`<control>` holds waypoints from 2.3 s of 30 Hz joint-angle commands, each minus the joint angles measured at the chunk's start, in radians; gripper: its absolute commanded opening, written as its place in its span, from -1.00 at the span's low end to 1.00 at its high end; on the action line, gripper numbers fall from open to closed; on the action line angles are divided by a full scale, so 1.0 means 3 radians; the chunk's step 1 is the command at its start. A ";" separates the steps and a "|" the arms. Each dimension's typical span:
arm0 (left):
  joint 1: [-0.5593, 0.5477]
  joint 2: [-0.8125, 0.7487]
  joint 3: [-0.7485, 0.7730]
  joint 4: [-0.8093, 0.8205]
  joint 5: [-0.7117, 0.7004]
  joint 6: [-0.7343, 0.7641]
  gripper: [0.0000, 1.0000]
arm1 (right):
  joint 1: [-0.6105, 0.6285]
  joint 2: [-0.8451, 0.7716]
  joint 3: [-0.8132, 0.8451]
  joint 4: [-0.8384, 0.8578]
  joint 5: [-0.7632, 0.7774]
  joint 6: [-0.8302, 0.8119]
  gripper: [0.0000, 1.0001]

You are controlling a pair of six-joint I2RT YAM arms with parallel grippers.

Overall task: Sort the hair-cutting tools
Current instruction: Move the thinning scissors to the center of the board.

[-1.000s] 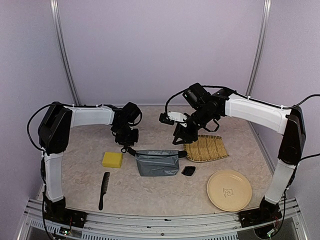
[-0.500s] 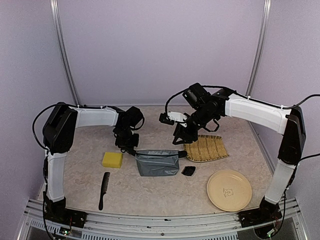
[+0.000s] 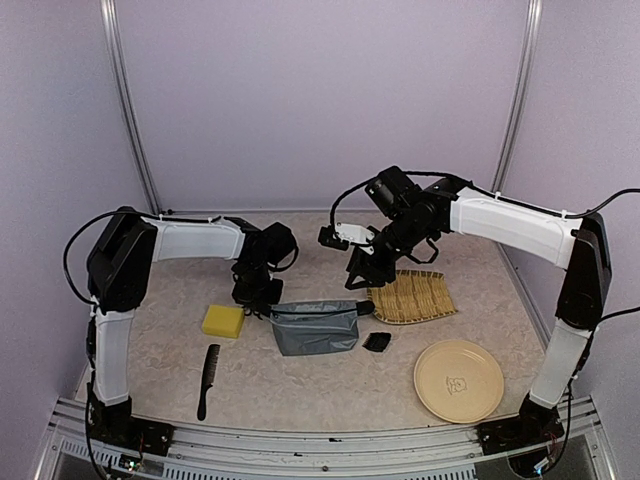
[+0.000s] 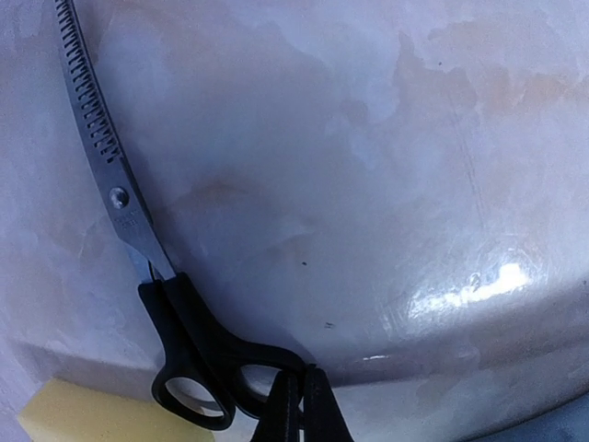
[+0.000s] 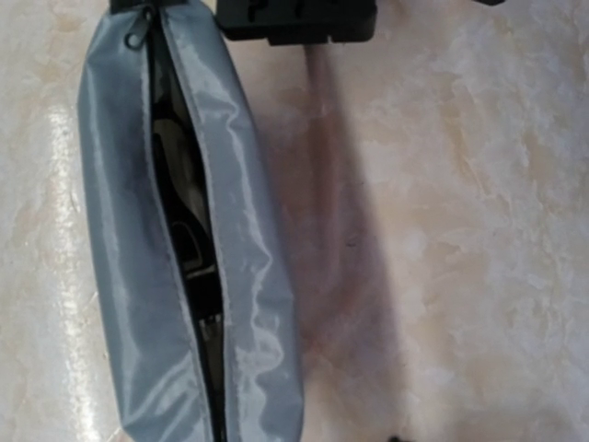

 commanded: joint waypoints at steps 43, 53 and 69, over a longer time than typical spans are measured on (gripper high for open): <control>0.0304 0.0053 0.0005 0.0163 0.0304 -0.0242 -0.61 | -0.0160 0.0052 0.0051 0.0084 -0.0047 -0.0064 -0.10; 0.0274 0.0064 -0.0081 0.0159 0.0293 -0.0240 -0.62 | -0.0160 0.0067 0.0032 0.0100 -0.0072 -0.0056 -0.10; 0.0115 -0.0152 -0.0405 0.0051 0.0182 -0.0291 -0.62 | -0.0160 0.0094 0.0085 0.0059 -0.0114 -0.0041 -0.10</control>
